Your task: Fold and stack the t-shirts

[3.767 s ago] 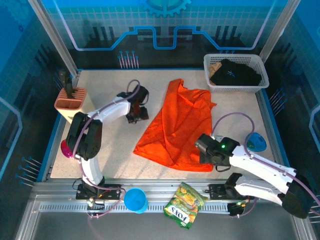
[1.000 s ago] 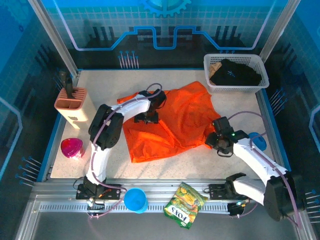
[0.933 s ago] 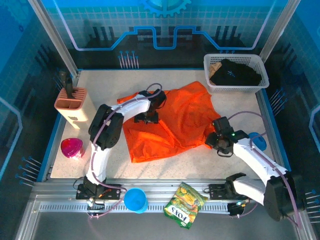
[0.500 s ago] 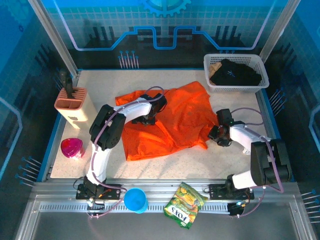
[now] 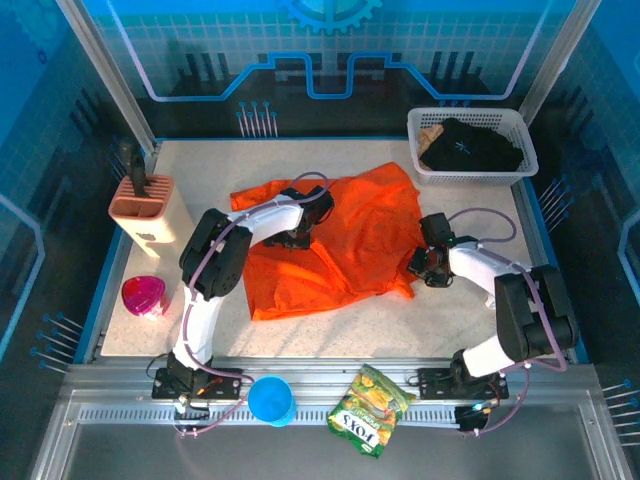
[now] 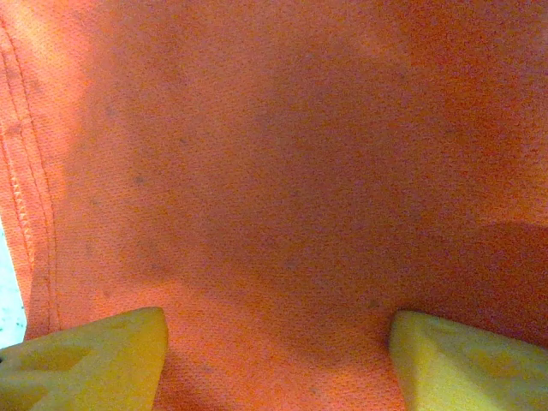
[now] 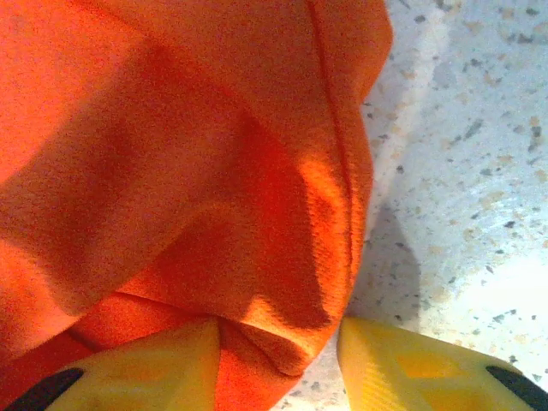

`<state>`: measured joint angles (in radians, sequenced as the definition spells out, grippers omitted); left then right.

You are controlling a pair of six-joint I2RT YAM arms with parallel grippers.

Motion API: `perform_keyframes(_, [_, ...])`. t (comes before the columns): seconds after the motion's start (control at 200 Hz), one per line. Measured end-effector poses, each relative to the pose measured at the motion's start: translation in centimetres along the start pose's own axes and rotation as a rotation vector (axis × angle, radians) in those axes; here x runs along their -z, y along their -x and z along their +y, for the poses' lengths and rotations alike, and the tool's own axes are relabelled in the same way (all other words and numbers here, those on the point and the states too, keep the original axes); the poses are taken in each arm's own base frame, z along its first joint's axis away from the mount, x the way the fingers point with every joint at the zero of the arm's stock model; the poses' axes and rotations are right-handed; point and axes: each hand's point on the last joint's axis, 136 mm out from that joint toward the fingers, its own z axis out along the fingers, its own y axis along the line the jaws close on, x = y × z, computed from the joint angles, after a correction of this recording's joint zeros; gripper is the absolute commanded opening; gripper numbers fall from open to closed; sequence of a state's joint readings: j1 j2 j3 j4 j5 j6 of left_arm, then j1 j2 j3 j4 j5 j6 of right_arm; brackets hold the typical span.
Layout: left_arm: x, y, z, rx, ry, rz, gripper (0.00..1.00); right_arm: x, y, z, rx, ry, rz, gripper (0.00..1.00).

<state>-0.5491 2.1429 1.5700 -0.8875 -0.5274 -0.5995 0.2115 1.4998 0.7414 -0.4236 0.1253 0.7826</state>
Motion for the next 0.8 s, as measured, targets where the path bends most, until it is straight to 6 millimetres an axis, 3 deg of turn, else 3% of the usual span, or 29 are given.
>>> perform_keyframes(0.14, [0.0,0.3,0.0,-0.005,-0.002,-0.002,0.7,-0.5,0.4,0.5,0.05,-0.059,0.015,0.0])
perform_keyframes(0.315, [-0.7,1.7,0.4,0.001,-0.001,-0.004,0.7,-0.4,3.2,1.4,0.097,-0.11,-0.042,0.0])
perform_keyframes(0.435, [-1.3,2.8,1.5,0.012,0.009,-0.007,0.7,1.2,3.6,0.0,0.146,-0.185,-0.068,0.0])
perform_keyframes(0.606, [-2.1,3.9,3.1,0.012,0.037,-0.021,0.7,5.1,4.3,-2.2,0.249,-0.312,-0.084,0.0])
perform_keyframes(0.801, [-2.1,4.5,2.6,-0.023,0.021,-0.043,0.69,7.0,5.4,-3.5,0.352,-0.449,-0.067,0.0])
